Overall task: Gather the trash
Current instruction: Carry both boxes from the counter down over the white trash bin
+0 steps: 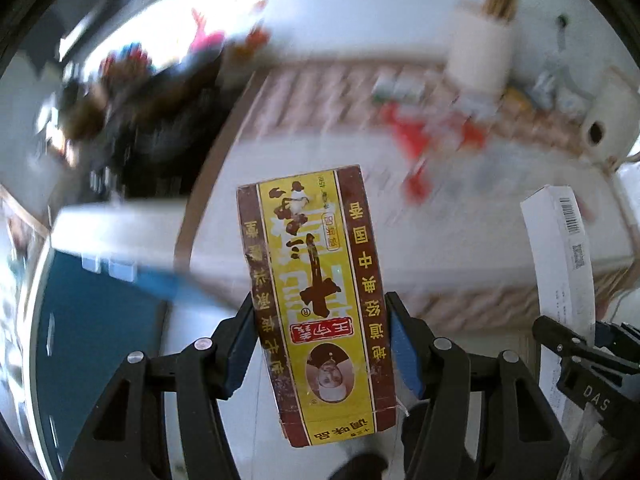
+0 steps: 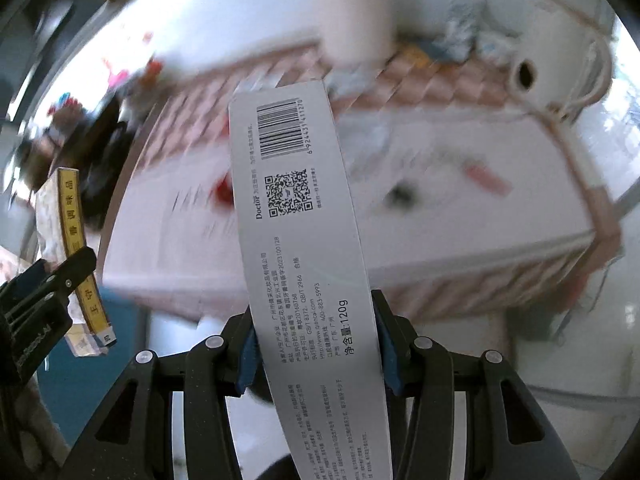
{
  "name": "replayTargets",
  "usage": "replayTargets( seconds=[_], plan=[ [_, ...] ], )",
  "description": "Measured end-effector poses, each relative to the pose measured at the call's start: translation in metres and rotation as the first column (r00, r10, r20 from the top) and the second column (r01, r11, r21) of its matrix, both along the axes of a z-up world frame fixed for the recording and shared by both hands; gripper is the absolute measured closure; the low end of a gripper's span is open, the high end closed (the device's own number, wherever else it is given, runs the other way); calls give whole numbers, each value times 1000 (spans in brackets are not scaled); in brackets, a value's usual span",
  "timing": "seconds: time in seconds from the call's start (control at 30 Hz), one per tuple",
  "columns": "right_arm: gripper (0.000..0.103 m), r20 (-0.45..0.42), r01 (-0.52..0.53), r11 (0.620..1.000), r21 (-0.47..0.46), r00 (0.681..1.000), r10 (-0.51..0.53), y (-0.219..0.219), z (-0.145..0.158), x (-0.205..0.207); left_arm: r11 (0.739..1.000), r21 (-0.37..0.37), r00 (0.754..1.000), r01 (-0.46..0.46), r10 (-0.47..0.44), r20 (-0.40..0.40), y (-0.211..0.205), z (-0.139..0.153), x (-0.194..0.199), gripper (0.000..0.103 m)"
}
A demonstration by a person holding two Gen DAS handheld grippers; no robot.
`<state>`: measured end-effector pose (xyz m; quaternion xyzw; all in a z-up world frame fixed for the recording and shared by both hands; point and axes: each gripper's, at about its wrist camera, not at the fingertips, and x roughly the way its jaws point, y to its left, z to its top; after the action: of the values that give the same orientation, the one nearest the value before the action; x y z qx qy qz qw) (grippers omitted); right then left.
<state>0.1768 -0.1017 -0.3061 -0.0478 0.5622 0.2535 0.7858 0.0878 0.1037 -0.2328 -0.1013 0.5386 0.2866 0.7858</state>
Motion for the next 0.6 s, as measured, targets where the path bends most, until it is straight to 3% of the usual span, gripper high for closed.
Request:
replayTargets(
  seconds=[0.13,0.23,0.3,0.37,0.43,0.6],
  plan=[
    [52,-120,-123,991,-53,986,116,39,-63,-55,985,-134,989,-109,94,-116,31,-78,-48,46],
    [52,-200,-215,972,-98,961,192,67,-124,-91,942,-268,968,-203,152,-201,51,-151,-76,46],
    [52,-244,-260,957,-127,944,224,80,-168,-107,881,-386,948,-272,178,-262,63,-213,-92,46],
    [52,-291,-286,947,-145,927,236,89,-210,-121,824,-457,928,-335,205,-311,72,-271,-105,46],
    [52,-368,-312,936,-161,899,237,100,-272,-135,768,-514,911,-381,217,-351,78,-328,-114,46],
    [52,-492,-354,914,-196,842,221,117,-394,-159,688,-576,875,-442,190,-445,82,-459,-118,46]
  ],
)
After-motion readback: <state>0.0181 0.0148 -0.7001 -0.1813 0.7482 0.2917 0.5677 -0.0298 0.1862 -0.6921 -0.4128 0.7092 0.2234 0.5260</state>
